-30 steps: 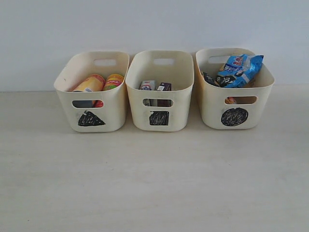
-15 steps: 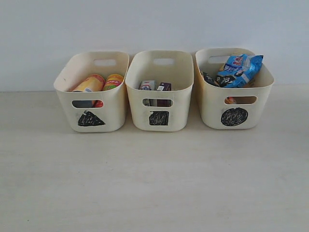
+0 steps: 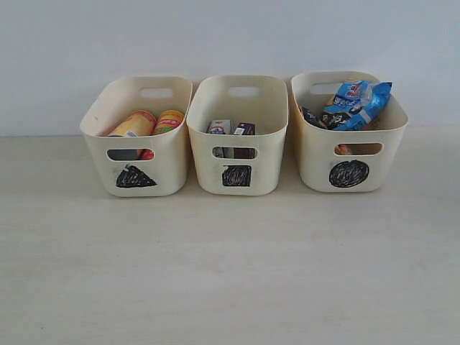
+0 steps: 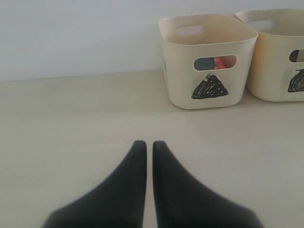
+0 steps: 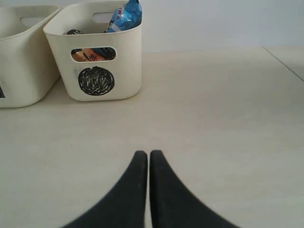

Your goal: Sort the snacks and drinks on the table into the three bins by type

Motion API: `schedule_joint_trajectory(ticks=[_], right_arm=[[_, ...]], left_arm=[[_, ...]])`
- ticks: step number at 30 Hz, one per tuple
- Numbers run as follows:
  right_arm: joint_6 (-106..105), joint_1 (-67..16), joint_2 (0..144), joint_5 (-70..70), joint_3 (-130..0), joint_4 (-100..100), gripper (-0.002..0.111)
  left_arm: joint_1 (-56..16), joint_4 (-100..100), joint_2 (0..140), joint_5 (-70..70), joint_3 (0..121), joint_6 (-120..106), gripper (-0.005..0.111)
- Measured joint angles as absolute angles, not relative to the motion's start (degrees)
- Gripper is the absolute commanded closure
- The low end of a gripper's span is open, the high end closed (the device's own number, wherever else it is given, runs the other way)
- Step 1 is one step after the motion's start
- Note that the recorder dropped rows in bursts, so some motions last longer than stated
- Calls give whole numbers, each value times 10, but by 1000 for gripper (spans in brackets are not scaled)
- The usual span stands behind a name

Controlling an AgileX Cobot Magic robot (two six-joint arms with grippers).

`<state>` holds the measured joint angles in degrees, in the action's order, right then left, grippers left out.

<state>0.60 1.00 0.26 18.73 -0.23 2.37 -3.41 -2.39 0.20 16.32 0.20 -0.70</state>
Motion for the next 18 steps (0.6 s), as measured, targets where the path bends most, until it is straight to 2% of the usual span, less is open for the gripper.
schedule_joint_trajectory(ticks=[18], right_arm=[[14, 10, 3, 187, -2, 24, 109]], left_arm=[[-34, -24, 2, 163, 2, -7, 102]])
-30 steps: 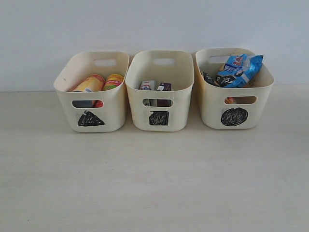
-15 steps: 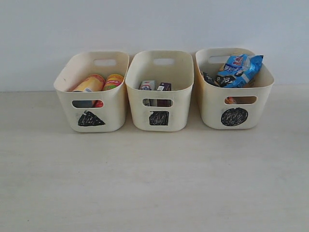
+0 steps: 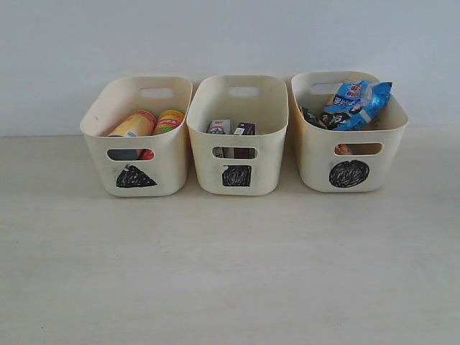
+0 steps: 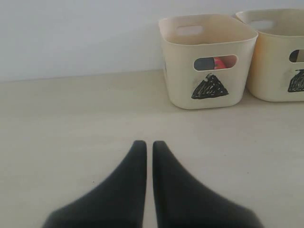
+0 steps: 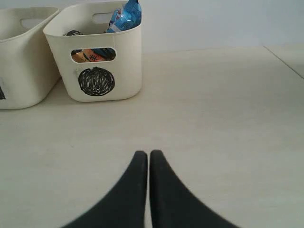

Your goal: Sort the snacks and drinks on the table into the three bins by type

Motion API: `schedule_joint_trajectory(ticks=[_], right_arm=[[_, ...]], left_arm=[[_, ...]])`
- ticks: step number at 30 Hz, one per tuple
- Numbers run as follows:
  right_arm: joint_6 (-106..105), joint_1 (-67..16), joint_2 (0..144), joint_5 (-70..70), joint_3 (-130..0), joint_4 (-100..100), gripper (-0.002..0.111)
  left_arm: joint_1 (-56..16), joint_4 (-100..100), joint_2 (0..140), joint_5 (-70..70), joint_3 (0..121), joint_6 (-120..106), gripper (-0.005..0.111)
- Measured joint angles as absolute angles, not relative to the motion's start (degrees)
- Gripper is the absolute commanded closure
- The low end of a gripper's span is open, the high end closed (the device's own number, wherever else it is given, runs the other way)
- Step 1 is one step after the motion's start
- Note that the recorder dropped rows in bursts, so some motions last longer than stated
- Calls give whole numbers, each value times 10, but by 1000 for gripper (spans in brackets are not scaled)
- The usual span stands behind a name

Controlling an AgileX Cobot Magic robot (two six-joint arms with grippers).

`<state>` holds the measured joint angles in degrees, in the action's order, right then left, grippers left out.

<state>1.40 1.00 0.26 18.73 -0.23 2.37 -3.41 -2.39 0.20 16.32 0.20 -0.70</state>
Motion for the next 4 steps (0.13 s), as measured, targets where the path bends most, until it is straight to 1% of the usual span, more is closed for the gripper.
schedule_joint_trajectory(ticks=[4], right_arm=[[15, 10, 3, 187, -2, 24, 109]], left_arm=[[-34, -24, 2, 163, 2, -7, 102]])
